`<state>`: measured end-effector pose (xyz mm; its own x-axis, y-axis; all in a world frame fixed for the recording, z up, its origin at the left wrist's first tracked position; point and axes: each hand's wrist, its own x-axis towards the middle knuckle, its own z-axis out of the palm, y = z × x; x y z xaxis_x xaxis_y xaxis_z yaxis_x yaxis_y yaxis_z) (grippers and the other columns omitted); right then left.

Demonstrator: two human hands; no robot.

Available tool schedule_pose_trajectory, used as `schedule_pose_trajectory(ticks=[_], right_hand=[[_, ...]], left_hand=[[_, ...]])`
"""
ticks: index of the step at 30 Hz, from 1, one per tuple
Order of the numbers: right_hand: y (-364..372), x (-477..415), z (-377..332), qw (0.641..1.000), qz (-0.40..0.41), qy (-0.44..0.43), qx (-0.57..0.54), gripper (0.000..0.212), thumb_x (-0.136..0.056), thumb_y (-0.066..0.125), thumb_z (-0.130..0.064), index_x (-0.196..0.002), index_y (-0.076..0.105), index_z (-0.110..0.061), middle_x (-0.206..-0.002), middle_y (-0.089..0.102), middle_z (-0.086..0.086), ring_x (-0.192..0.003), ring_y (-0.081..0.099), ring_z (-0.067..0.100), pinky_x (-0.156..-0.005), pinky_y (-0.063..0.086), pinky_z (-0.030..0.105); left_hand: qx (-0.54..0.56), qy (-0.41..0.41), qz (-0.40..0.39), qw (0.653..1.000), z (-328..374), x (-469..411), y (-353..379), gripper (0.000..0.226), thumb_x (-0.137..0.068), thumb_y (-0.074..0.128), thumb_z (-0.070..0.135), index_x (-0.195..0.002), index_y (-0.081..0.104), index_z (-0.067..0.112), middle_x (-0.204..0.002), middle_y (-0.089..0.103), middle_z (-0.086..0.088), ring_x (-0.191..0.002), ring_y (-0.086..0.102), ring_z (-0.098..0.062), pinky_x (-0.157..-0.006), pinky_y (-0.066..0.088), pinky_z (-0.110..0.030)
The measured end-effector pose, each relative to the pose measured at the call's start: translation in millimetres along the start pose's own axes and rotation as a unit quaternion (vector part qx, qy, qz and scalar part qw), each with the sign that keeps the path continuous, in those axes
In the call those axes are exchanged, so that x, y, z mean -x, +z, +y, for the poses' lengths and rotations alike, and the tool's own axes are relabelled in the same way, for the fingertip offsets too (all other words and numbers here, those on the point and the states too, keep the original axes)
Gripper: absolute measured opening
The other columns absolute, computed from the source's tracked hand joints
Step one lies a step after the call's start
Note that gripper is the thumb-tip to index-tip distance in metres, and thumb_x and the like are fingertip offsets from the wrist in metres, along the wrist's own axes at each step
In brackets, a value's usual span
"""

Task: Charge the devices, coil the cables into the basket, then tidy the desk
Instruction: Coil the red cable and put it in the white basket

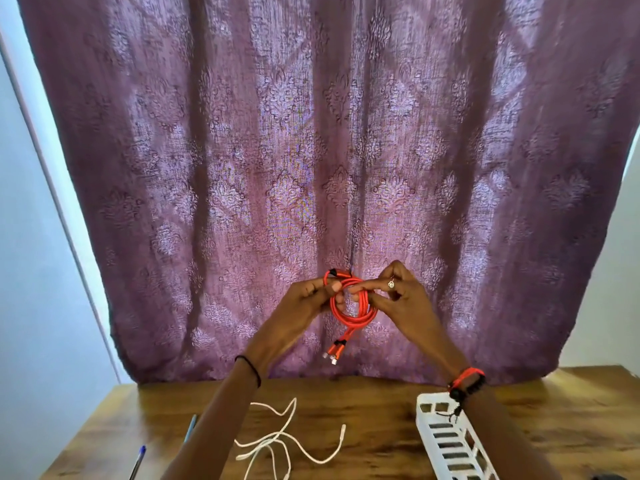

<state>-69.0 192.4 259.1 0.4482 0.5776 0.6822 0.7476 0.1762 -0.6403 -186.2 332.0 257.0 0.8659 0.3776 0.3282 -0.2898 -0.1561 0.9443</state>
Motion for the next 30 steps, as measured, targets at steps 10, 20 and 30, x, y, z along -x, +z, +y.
schedule_pose_trajectory(ticks=[10, 20, 30], right_hand=[[-20, 0, -4, 0.864, -0.157, 0.314, -0.36, 0.03, -0.084, 0.053, 0.004, -0.071, 0.075, -0.012, -0.064, 0.068, -0.005, -0.052, 0.055, 0.0, -0.051, 0.046, 0.011], [-4, 12, 2, 0.903, -0.11, 0.302, -0.287, 0.02, -0.065, 0.076, -0.021, -0.084, 0.069, -0.017, -0.09, 0.072, 0.007, -0.084, 0.065, 0.015, -0.078, 0.051, 0.026], [9, 10, 0, 0.863, -0.077, 0.315, -0.387, 0.01, -0.089, 0.055, -0.01, -0.091, 0.062, -0.003, -0.055, 0.059, 0.0, -0.054, 0.058, 0.013, -0.067, 0.056, 0.025]], left_hand=[[-0.115, 0.046, -0.028, 0.992, -1, 5, -3, 0.02, -0.094, 0.047, 0.004, -0.08, 0.06, 0.008, -0.066, 0.059, 0.011, -0.067, 0.052, -0.001, -0.073, 0.045, -0.014], [-0.13, 0.037, 0.029, 0.99, -20, -3, -4, 0.021, -0.095, 0.047, 0.009, -0.094, 0.064, -0.005, -0.072, 0.061, -0.001, -0.068, 0.054, -0.011, -0.07, 0.048, -0.025], [-0.119, 0.023, 0.044, 0.992, -29, -7, -9, 0.016, -0.094, 0.048, 0.005, -0.09, 0.064, 0.004, -0.058, 0.06, 0.01, -0.057, 0.053, -0.001, -0.061, 0.049, -0.018]])
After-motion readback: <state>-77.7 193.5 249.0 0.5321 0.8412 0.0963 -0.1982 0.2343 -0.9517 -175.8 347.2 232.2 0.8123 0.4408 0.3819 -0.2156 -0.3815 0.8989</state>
